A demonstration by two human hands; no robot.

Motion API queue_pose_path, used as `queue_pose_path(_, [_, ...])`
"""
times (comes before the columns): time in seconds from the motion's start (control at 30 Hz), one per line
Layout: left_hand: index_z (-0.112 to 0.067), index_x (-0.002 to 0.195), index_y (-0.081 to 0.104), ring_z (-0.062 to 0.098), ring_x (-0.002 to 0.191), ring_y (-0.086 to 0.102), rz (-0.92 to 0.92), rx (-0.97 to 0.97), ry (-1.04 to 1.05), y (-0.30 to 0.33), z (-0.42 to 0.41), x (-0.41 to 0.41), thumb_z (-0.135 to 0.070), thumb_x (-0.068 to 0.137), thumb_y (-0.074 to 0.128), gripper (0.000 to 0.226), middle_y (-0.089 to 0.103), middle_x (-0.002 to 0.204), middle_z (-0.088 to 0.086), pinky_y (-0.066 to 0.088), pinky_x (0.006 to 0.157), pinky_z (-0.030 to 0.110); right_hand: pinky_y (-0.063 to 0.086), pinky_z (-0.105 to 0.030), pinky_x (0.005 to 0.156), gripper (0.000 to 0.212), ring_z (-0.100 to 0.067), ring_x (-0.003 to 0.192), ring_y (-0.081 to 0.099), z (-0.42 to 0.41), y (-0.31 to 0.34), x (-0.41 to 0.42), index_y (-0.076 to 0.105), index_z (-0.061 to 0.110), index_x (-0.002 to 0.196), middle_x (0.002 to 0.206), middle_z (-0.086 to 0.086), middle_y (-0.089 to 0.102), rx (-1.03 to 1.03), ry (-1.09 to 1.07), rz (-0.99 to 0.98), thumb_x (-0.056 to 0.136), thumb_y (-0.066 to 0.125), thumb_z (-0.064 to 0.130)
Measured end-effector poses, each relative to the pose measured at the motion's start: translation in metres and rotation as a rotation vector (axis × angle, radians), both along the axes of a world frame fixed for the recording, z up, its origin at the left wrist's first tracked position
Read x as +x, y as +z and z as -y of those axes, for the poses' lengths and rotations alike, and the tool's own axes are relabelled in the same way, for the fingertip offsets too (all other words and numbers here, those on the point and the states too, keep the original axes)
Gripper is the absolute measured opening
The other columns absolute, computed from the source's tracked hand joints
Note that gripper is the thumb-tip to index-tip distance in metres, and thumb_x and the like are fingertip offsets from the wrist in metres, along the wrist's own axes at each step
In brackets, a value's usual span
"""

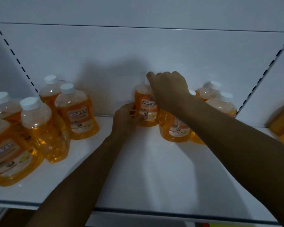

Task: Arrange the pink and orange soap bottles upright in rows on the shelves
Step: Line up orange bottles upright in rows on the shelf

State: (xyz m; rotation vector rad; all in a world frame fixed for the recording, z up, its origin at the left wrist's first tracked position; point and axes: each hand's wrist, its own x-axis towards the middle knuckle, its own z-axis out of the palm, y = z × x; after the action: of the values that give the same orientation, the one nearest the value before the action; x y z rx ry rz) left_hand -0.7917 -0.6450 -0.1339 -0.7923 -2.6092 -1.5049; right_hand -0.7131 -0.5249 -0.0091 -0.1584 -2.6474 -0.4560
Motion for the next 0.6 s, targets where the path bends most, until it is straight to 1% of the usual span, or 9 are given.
queue_pose_path(0.17, [-0.014,0.127,0.057,0.017,0.109,0.061,0.01,0.035,0.016,0.001,-0.003,0.006,-0.03,0.08,0.076,0.053,0.065,0.123,0.003,0.044,0.087,0.022,0.032,-0.032,0.072,0.047,-0.027,0.09,0.062,0.0,-0.004,-0.004,0.047,0.012,0.122,0.1,-0.007,0.063,-0.003,-0.022,-0.008,0.084,0.072,0.024])
queue_pose_path(0.3, [-0.013,0.127,0.056,0.017,0.11,0.06,0.016,0.033,0.022,0.001,-0.003,0.009,-0.03,0.082,0.074,0.051,0.064,0.124,0.003,0.042,0.086,0.022,0.04,-0.035,0.078,0.053,-0.028,0.094,0.062,0.001,-0.006,-0.004,0.042,0.013,0.128,0.105,-0.008,0.063,-0.047,-0.023,0.006,0.085,0.071,0.023])
queue_pose_path(0.37, [-0.013,0.128,0.056,0.016,0.109,0.06,0.02,0.027,0.023,0.002,-0.003,0.01,-0.028,0.082,0.074,0.051,0.064,0.124,0.003,0.042,0.085,0.021,0.039,-0.033,0.075,0.055,-0.027,0.094,0.062,0.002,-0.006,-0.004,0.041,0.013,0.129,0.105,-0.008,0.063,-0.052,-0.024,0.01,0.084,0.072,0.024])
queue_pose_path(0.43, [-0.013,0.128,0.056,0.017,0.11,0.06,0.005,0.002,0.018,0.003,-0.002,0.011,-0.028,0.083,0.073,0.05,0.064,0.124,0.004,0.042,0.085,0.021,0.042,-0.034,0.075,0.056,-0.027,0.094,0.063,0.003,-0.008,-0.003,0.041,0.011,0.129,0.106,-0.01,0.062,-0.026,-0.035,0.013,0.084,0.072,0.024])
queue_pose_path(0.53, [-0.013,0.131,0.054,0.019,0.115,0.058,-0.037,-0.056,0.02,0.004,0.006,0.017,-0.03,0.083,0.073,0.054,0.061,0.128,0.004,0.043,0.089,0.024,0.045,-0.037,0.084,0.059,-0.03,0.101,0.06,0.011,-0.011,-0.001,0.039,0.005,0.132,0.114,-0.015,0.059,0.001,-0.074,0.02,0.084,0.069,0.021])
queue_pose_path(0.6, [-0.013,0.136,0.05,0.018,0.117,0.057,-0.062,-0.082,0.069,0.004,0.019,0.023,-0.034,0.081,0.075,0.065,0.058,0.134,0.004,0.048,0.094,0.032,0.043,-0.041,0.093,0.065,-0.035,0.112,0.054,0.019,-0.015,0.0,0.035,0.003,0.138,0.126,-0.02,0.052,-0.001,-0.086,0.004,0.084,0.067,0.019])
